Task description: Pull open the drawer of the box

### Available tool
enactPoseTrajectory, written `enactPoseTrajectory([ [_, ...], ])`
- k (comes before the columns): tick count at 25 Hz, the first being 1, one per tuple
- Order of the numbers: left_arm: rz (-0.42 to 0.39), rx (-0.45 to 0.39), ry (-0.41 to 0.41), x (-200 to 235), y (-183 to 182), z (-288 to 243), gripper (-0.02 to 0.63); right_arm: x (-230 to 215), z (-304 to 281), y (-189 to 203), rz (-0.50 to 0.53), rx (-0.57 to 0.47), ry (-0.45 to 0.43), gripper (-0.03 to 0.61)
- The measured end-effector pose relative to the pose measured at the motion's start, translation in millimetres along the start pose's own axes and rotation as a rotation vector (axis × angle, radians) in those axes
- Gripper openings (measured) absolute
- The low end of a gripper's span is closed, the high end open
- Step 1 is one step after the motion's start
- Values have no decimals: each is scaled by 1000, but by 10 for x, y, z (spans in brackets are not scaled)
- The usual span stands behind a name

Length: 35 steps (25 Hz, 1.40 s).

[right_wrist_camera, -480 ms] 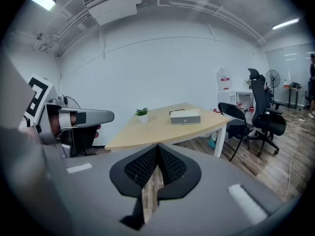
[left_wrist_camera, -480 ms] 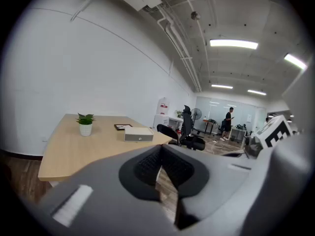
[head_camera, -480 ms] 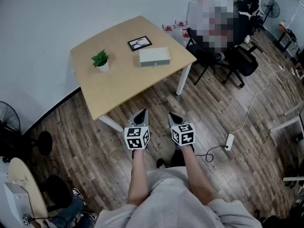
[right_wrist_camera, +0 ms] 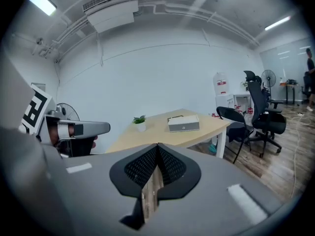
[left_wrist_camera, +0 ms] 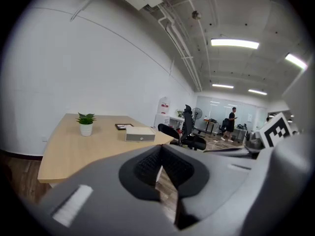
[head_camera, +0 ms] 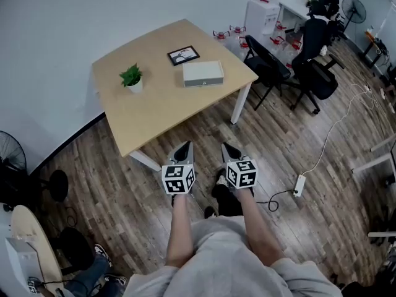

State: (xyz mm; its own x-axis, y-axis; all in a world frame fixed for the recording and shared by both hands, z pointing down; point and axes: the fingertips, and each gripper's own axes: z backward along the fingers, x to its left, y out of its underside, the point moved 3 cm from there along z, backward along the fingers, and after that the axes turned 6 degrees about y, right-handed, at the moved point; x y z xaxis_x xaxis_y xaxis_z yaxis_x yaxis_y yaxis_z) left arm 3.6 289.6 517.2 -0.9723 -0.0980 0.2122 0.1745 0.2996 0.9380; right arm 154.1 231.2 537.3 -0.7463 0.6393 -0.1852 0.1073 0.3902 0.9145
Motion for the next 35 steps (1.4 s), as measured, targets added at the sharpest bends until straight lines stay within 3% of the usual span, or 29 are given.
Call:
enactPoseTrajectory([
  [6, -23, 11, -15, 261, -87, -279, 54, -35, -415, -67, -36, 3, -46, -9],
  [13, -35, 25, -30, 648, -381, -753, 54, -79, -1038, -400, -55, -6, -100, -9],
  [29, -3, 73, -58, 1366, -752, -2008, 54, -606, -2445, -892, -75, 48, -118, -3],
  [35, -5, 98, -55, 1431, -812, -2479, 54, -861, -2740, -928, -174, 52, -182, -3],
])
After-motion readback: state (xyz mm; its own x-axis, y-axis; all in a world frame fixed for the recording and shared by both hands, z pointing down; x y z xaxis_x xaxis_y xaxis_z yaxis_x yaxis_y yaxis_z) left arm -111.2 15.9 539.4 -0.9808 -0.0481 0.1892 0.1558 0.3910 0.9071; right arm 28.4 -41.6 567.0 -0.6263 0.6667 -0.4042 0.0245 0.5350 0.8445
